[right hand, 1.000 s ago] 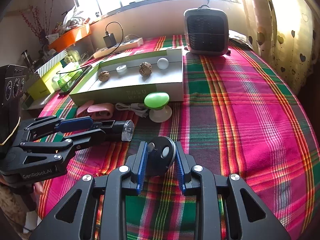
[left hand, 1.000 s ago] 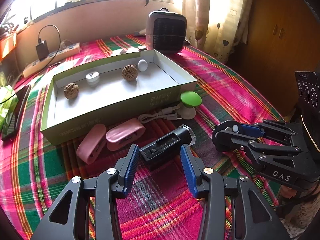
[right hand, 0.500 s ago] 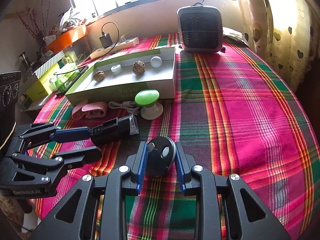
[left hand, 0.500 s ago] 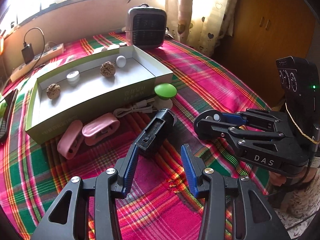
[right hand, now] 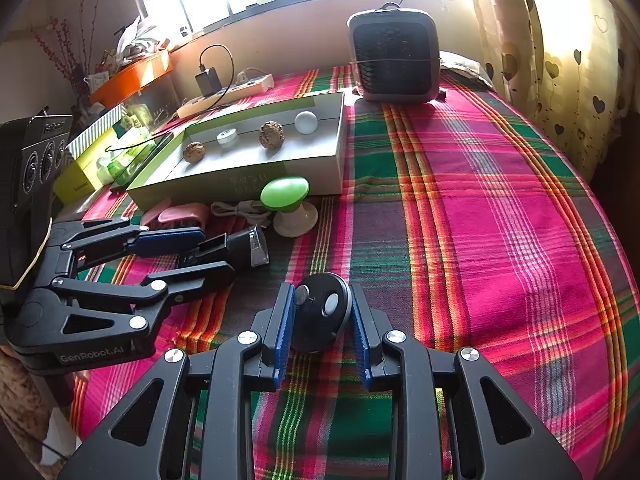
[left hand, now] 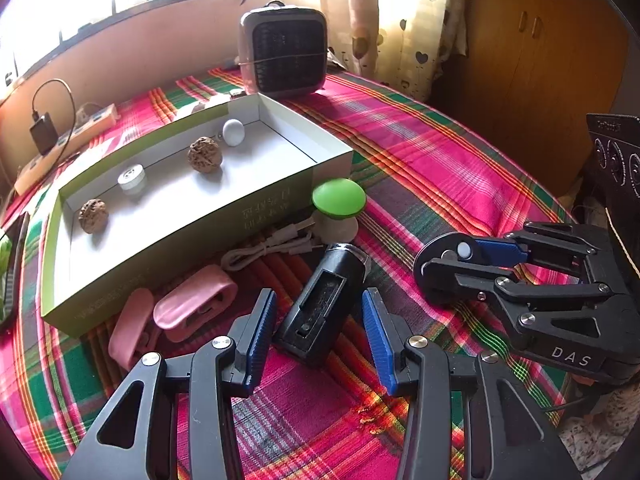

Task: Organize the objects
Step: 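Grasp the black cylindrical device with the left gripper while the right gripper holds the round device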

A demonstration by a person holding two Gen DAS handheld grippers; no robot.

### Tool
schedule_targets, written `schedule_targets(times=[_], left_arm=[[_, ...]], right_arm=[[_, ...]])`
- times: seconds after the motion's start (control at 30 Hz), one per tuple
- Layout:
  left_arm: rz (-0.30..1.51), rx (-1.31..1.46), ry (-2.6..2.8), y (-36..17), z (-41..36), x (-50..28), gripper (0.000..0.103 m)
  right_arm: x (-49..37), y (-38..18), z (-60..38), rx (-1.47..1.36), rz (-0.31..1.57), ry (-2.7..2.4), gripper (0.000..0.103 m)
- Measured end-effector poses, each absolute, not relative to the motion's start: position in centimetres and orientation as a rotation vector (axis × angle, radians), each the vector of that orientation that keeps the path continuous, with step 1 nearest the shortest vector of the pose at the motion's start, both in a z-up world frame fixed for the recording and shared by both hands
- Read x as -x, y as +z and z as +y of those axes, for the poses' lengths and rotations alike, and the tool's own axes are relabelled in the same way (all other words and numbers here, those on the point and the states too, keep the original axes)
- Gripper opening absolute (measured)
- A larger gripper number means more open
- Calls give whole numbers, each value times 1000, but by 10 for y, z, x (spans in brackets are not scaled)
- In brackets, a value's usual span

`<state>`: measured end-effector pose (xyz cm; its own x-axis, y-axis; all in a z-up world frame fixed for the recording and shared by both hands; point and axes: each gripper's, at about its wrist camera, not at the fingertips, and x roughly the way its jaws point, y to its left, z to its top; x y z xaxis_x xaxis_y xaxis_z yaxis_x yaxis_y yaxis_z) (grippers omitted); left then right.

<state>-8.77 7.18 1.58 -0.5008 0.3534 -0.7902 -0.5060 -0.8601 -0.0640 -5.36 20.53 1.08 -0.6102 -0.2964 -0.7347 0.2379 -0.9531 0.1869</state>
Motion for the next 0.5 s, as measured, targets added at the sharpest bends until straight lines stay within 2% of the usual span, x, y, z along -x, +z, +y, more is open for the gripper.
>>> schedule_targets(times=[0.5], left_arm=[[276,1172,2363,10,79,91,41]], right_arm=[[57,10,208,-1189,-106,-2572,28]])
